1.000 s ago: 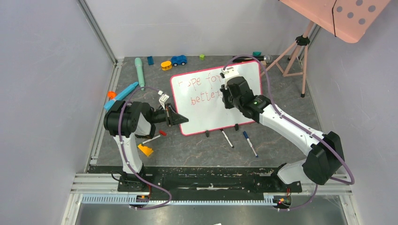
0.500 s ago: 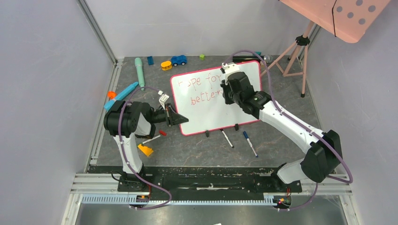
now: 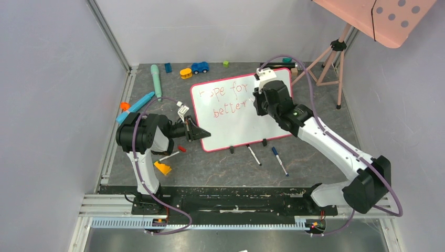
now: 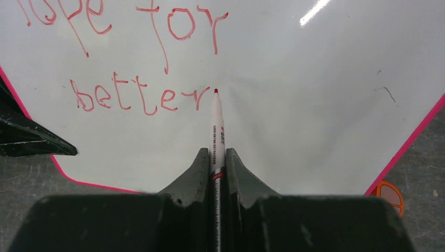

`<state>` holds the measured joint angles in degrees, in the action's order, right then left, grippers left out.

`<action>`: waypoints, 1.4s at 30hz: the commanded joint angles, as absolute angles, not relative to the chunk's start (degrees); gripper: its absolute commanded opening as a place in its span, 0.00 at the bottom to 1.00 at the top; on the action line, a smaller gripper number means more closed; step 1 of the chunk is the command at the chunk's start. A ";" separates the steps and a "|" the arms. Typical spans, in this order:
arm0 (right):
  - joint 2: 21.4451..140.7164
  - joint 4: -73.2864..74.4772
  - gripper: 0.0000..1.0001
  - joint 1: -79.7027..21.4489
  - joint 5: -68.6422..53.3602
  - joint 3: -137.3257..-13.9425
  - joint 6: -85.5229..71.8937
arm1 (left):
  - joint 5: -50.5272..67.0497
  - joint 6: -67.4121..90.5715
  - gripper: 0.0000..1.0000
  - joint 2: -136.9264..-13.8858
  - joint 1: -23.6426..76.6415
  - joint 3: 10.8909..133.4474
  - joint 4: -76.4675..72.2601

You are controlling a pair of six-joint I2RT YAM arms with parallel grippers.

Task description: Write a sentence on the whiteboard

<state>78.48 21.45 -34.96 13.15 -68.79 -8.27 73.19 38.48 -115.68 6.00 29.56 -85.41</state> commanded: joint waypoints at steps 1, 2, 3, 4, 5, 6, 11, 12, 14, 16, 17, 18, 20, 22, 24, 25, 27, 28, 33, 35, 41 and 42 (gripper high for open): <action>73.32 20.24 0.00 -34.71 12.41 -66.05 -7.84 | 76.40 30.82 0.02 -116.16 7.21 29.75 -89.21; 72.86 20.43 0.00 -34.72 12.63 -65.11 -7.88 | 76.30 30.79 0.02 -116.19 7.21 29.79 -89.21; 72.55 20.56 0.00 -34.69 12.77 -64.20 -7.98 | 76.36 30.78 0.02 -116.18 7.22 29.79 -89.21; 72.14 20.48 0.00 -34.72 12.66 -63.08 -8.27 | 76.30 30.76 0.02 -116.12 7.21 29.75 -89.21; 71.82 20.44 0.00 -34.72 12.11 -61.98 -8.75 | 76.39 30.81 0.02 -116.12 7.25 29.77 -89.25; 71.50 19.91 0.00 -34.72 11.33 -61.03 -9.30 | 76.39 30.79 0.02 -116.17 7.21 29.79 -89.21; 70.27 17.18 0.00 -36.63 11.90 -55.95 -11.72 | 76.44 30.93 0.02 -116.25 7.21 29.78 -89.21; 70.15 16.77 0.00 -37.11 12.68 -55.38 -11.91 | 76.38 30.85 0.02 -116.20 7.20 29.78 -89.21; 69.92 16.35 0.00 -37.46 13.77 -54.38 -12.36 | 76.38 30.92 0.02 -116.16 7.21 29.77 -89.25; 69.76 15.91 0.00 -37.53 14.78 -53.79 -12.51 | 76.41 30.76 0.02 -116.14 7.21 29.79 -89.21; 69.70 15.91 0.00 -37.53 15.23 -53.79 -12.52 | 76.45 30.76 0.02 -116.16 7.21 29.78 -89.23; 69.69 15.75 0.00 -37.53 15.89 -53.85 -12.46 | 76.38 30.79 0.02 -116.16 7.23 29.79 -89.19; 69.83 15.88 0.00 -37.43 16.90 -54.26 -11.99 | 76.44 30.76 0.02 -116.17 7.21 29.79 -89.21; 70.02 15.84 0.00 -37.38 17.86 -55.28 -11.37 | 76.39 30.76 0.02 -116.13 7.21 29.79 -89.21; 70.56 15.89 0.00 -36.93 17.98 -56.73 -10.69 | 76.41 30.79 0.02 -116.16 7.20 29.70 -89.21; 70.90 15.99 0.00 -36.62 18.02 -57.46 -10.36 | 76.42 30.78 0.02 -116.19 7.25 29.69 -89.21; 71.59 15.96 0.00 -36.01 17.63 -58.73 -9.94 | 76.46 30.81 0.02 -116.10 7.21 29.68 -89.25; 72.00 15.98 0.00 -35.66 17.28 -59.22 -9.71 | 76.49 30.77 0.02 -116.06 7.21 29.71 -89.25; 73.27 15.90 0.00 -34.74 15.71 -61.11 -9.41 | 76.47 30.78 0.02 -116.10 7.19 29.68 -89.21; 73.91 15.96 0.00 -34.54 14.86 -61.63 -9.23 | 76.47 30.76 0.02 -116.12 7.25 29.71 -89.21; 74.85 15.99 0.00 -33.80 14.21 -62.31 -9.10 | 76.41 30.76 0.02 -116.15 7.21 29.74 -89.21; 74.90 15.99 0.00 -33.62 14.24 -62.46 -9.14 | 76.39 30.84 0.02 -116.18 7.25 29.78 -89.21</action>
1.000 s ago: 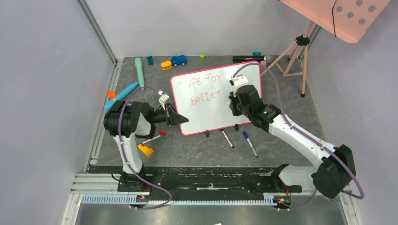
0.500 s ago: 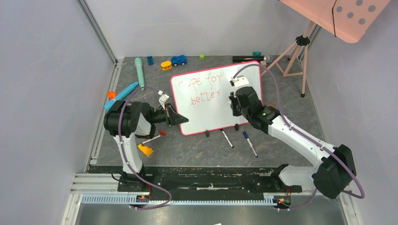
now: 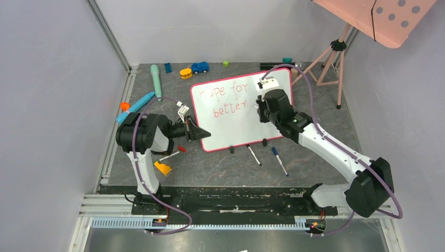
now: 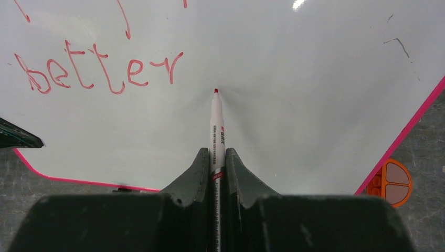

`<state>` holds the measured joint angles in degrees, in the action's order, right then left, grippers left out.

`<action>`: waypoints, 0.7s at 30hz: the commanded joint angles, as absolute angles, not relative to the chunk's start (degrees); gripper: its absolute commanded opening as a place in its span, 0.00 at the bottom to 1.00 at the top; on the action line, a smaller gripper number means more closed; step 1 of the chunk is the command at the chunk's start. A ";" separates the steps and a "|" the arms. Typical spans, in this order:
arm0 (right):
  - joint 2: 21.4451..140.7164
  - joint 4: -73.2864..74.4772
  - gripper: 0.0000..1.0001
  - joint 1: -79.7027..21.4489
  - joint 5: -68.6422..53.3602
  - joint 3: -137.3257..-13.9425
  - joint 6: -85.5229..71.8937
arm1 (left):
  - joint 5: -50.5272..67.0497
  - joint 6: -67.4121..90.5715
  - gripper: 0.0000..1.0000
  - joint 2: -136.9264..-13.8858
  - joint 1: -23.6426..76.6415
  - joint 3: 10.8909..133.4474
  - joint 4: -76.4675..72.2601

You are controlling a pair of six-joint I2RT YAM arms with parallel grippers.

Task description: Write a sentence on the whiteboard

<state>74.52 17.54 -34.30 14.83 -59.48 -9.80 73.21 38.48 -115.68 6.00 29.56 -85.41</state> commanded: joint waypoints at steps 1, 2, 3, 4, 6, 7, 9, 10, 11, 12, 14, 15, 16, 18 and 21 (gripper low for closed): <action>75.01 15.92 0.00 -33.45 14.21 -62.57 -9.05 | 76.38 30.79 0.02 -116.11 7.21 29.79 -89.21; 75.12 15.89 0.00 -33.33 14.22 -62.66 -8.76 | 76.44 30.77 0.02 -116.14 7.21 29.73 -89.25; 75.15 15.88 0.00 -33.20 14.32 -62.75 -8.71 | 76.46 30.78 0.02 -116.16 7.16 29.79 -89.21; 75.36 15.88 0.00 -32.99 14.18 -62.89 -8.60 | 76.42 30.68 0.02 -116.13 7.21 29.76 -89.21; 75.66 15.82 0.00 -32.79 14.06 -63.03 -8.35 | 76.31 30.72 0.02 -116.10 7.21 29.67 -89.21; 75.80 15.81 0.00 -32.71 14.02 -63.12 -8.26 | 76.33 30.70 0.02 -116.05 7.21 29.71 -89.21; 76.25 15.77 0.00 -32.56 13.90 -63.34 -8.12 | 76.30 30.67 0.02 -116.04 7.21 29.71 -89.21; 76.39 15.65 0.00 -32.49 13.96 -63.38 -7.98 | 76.29 30.72 0.02 -116.10 7.21 29.70 -89.21; 76.57 15.65 0.00 -32.41 13.97 -63.46 -8.00 | 76.30 30.72 0.02 -116.09 7.21 29.71 -89.21; 76.85 15.60 0.00 -32.29 13.96 -63.48 -7.91 | 76.41 30.68 0.02 -116.07 7.21 29.70 -89.21; 77.07 15.46 0.00 -32.22 13.95 -63.62 -7.82 | 76.31 30.68 0.02 -116.09 7.21 29.64 -89.25; 77.17 15.36 0.00 -32.14 13.90 -63.49 -7.74 | 76.32 30.61 0.02 -116.07 7.20 29.65 -89.21; 77.29 15.35 0.00 -32.21 13.97 -63.49 -7.65 | 76.32 30.70 0.02 -116.10 7.21 29.66 -89.21; 77.51 15.29 0.00 -32.08 13.97 -63.54 -7.50 | 76.30 30.59 0.02 -116.10 7.21 29.64 -89.21; 77.88 15.12 0.00 -31.90 13.57 -63.55 -7.36 | 76.33 30.61 0.02 -116.01 7.23 29.57 -89.21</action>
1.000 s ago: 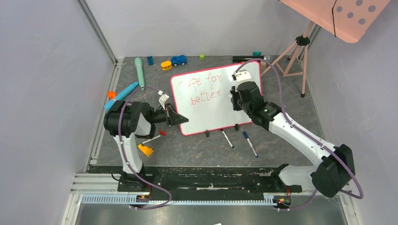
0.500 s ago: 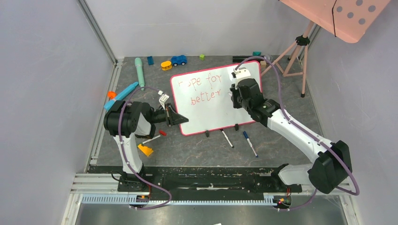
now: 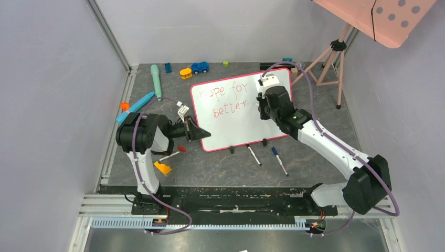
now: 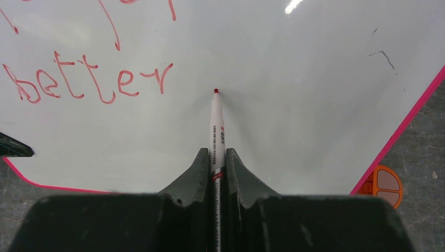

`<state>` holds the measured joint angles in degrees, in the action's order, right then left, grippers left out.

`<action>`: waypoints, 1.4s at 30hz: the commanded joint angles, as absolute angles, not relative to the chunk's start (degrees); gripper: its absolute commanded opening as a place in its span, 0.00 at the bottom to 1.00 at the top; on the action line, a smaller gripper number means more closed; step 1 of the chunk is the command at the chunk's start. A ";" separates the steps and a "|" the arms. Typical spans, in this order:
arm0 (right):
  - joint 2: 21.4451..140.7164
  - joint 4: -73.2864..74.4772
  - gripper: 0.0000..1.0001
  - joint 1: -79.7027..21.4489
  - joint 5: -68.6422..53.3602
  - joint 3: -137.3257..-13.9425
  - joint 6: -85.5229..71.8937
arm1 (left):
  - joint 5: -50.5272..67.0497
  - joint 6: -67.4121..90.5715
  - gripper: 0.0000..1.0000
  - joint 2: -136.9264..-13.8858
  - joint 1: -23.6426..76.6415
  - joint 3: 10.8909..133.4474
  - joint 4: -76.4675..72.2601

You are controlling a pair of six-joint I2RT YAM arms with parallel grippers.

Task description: Write a sentence on the whiteboard

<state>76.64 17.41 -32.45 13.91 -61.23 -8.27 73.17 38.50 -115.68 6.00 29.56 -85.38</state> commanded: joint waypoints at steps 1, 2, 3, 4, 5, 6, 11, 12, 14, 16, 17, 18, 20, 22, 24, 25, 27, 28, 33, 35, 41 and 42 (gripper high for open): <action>78.03 14.97 0.00 -31.90 13.34 -63.66 -7.38 | 76.36 30.59 0.02 -116.09 7.21 29.60 -89.21; 78.05 14.90 0.00 -31.91 13.02 -63.72 -7.25 | 76.29 30.65 0.02 -116.03 7.21 29.61 -89.25; 78.16 14.75 0.00 -31.90 12.76 -63.74 -7.22 | 76.36 30.61 0.02 -116.05 7.23 29.62 -89.23; 78.22 14.66 0.00 -31.90 12.34 -63.76 -7.20 | 76.32 30.59 0.02 -115.99 7.21 29.61 -89.21; 78.29 14.57 0.00 -31.86 11.81 -63.77 -7.08 | 76.31 30.60 0.02 -116.01 7.21 29.61 -89.21; 78.33 14.37 0.00 -31.91 11.12 -63.78 -6.95 | 76.32 30.62 0.02 -116.02 7.21 29.58 -89.21; 77.81 14.42 0.00 -31.90 9.77 -62.52 -7.18 | 76.29 30.61 0.02 -115.97 7.21 29.55 -89.21; 77.56 14.55 0.00 -31.92 9.63 -62.09 -7.29 | 76.35 30.60 0.02 -116.01 7.21 29.56 -89.21; 77.04 14.80 0.00 -31.91 9.33 -61.27 -7.60 | 76.33 30.59 0.02 -115.97 7.20 29.61 -89.21; 76.47 15.00 0.00 -31.95 9.36 -60.24 -7.69 | 76.31 30.59 0.02 -115.95 7.21 29.62 -89.23; 76.20 15.15 0.00 -31.89 9.36 -59.87 -7.69 | 76.30 30.59 0.02 -116.01 7.21 29.62 -89.21; 75.88 15.26 0.00 -31.85 9.43 -59.43 -7.73 | 76.30 30.59 0.02 -115.99 7.25 29.62 -89.23; 75.66 15.75 0.00 -31.90 9.66 -59.05 -7.71 | 76.29 30.67 0.02 -116.08 7.20 29.62 -89.21; 75.51 16.28 0.00 -31.91 10.25 -58.82 -7.65 | 76.36 30.70 0.02 -116.07 7.21 29.62 -89.21; 75.41 16.74 0.00 -31.90 10.91 -59.02 -7.48 | 76.31 30.68 0.02 -115.98 7.21 29.59 -89.21; 75.53 16.95 0.00 -31.91 11.34 -59.06 -7.39 | 76.32 30.68 0.02 -116.10 7.21 29.57 -89.21; 75.75 17.40 0.00 -31.82 12.56 -59.52 -7.34 | 76.31 30.72 0.02 -116.10 7.21 29.62 -89.21; 75.92 17.76 0.00 -31.82 13.39 -59.93 -7.38 | 76.37 30.68 0.02 -116.10 7.21 29.60 -89.25; 77.02 18.03 0.00 -31.56 15.31 -61.83 -6.91 | 76.41 30.73 0.02 -116.04 7.21 29.61 -89.21; 77.41 18.04 0.00 -31.36 15.59 -62.91 -6.55 | 76.31 30.68 0.02 -116.06 7.21 29.56 -89.21; 79.48 18.08 0.00 -30.67 15.30 -66.53 -5.78 | 76.34 30.67 0.02 -116.08 7.21 29.61 -89.21; 79.80 18.06 0.00 -30.54 15.10 -67.15 -5.64 | 76.38 30.68 0.02 -116.09 7.21 29.61 -89.21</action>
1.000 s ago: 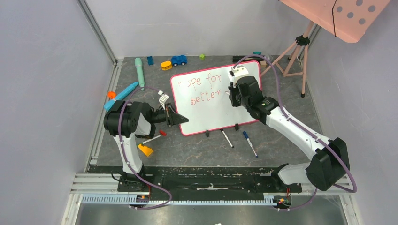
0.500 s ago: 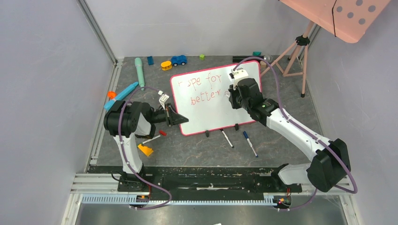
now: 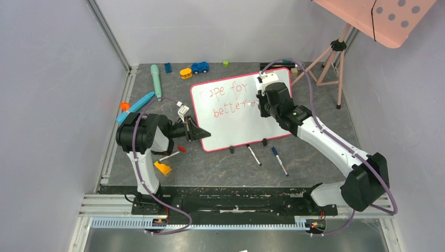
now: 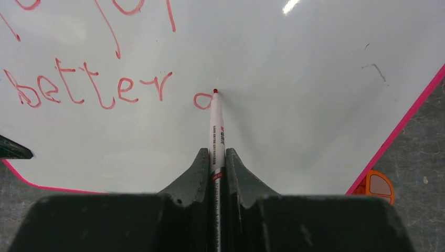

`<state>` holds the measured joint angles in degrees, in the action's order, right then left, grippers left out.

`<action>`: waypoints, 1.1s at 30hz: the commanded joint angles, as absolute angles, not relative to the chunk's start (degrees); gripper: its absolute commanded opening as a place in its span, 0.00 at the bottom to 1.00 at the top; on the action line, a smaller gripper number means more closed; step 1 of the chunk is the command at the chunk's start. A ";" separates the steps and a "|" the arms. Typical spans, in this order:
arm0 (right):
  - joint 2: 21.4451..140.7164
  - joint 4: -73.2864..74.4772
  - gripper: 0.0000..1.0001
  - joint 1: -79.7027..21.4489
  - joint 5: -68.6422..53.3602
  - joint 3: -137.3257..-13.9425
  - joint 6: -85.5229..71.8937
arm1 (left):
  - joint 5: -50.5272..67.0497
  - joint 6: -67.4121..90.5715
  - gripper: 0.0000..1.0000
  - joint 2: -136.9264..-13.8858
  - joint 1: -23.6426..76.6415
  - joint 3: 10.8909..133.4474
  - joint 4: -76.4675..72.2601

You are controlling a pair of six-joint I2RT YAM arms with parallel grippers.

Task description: Write a sentence on the whiteboard

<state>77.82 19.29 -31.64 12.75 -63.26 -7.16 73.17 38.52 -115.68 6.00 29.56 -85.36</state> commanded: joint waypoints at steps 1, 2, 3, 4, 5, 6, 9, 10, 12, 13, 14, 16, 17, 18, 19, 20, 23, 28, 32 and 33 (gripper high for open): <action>80.07 17.97 0.00 -30.50 15.09 -67.59 -5.51 | 76.35 30.67 0.02 -116.13 7.21 29.62 -89.25; 80.35 18.01 0.00 -30.50 15.12 -68.16 -5.49 | 76.32 30.72 0.02 -116.06 7.21 29.60 -89.21; 80.58 17.96 0.00 -30.49 15.04 -68.55 -5.46 | 76.38 30.68 0.02 -116.09 7.21 29.62 -89.21; 80.84 18.08 0.00 -30.41 15.02 -68.87 -5.53 | 76.32 30.72 0.02 -116.13 7.21 29.56 -89.25; 80.94 18.02 0.00 -30.33 14.99 -69.07 -5.52 | 76.35 30.63 0.02 -116.07 7.21 29.62 -89.21; 80.95 17.94 0.00 -30.37 14.83 -69.17 -5.49 | 76.36 30.67 0.02 -116.05 7.20 29.58 -89.21; 80.67 18.02 0.00 -30.25 14.47 -68.61 -5.78 | 76.36 30.67 0.02 -116.09 7.21 29.61 -89.21; 80.39 18.04 0.00 -30.23 14.30 -68.04 -6.05 | 76.36 30.67 0.02 -116.04 7.21 29.68 -89.21; 79.64 18.01 0.00 -30.17 13.80 -66.37 -6.64 | 76.31 30.63 0.02 -116.08 7.21 29.69 -89.22; 79.18 17.90 0.00 -30.23 13.44 -65.58 -7.04 | 76.33 30.69 0.02 -116.10 7.23 29.67 -89.22; 78.75 17.78 0.00 -30.30 13.08 -64.63 -7.39 | 76.29 30.69 0.02 -116.03 7.25 29.71 -89.21; 77.81 17.51 0.00 -30.23 12.21 -62.82 -8.33 | 76.36 30.73 0.02 -116.11 7.21 29.70 -89.21; 77.48 17.41 0.00 -30.23 11.87 -62.09 -8.73 | 76.29 30.68 0.02 -116.10 7.21 29.71 -89.22; 77.15 17.29 0.00 -30.20 11.62 -61.19 -9.15 | 76.29 30.67 0.02 -116.10 7.20 29.63 -89.22; 76.92 17.20 0.00 -30.23 11.49 -60.54 -9.46 | 76.30 30.68 0.02 -116.08 7.21 29.66 -89.21; 76.59 17.17 0.00 -30.19 11.36 -59.91 -9.77 | 76.34 30.68 0.02 -116.09 7.21 29.69 -89.21; 76.03 16.98 0.00 -30.22 11.38 -58.85 -10.05 | 76.38 30.72 0.02 -116.06 7.21 29.70 -89.21; 76.14 18.58 0.00 -30.22 13.25 -60.27 -9.74 | 76.38 30.68 0.02 -116.09 7.22 29.66 -89.21; 75.50 19.33 0.00 -30.24 13.88 -61.40 -9.27 | 76.42 30.77 0.02 -116.10 7.21 29.76 -89.22; 75.19 19.36 0.00 -30.19 13.75 -61.47 -9.31 | 76.39 30.82 0.02 -116.06 7.21 29.79 -89.21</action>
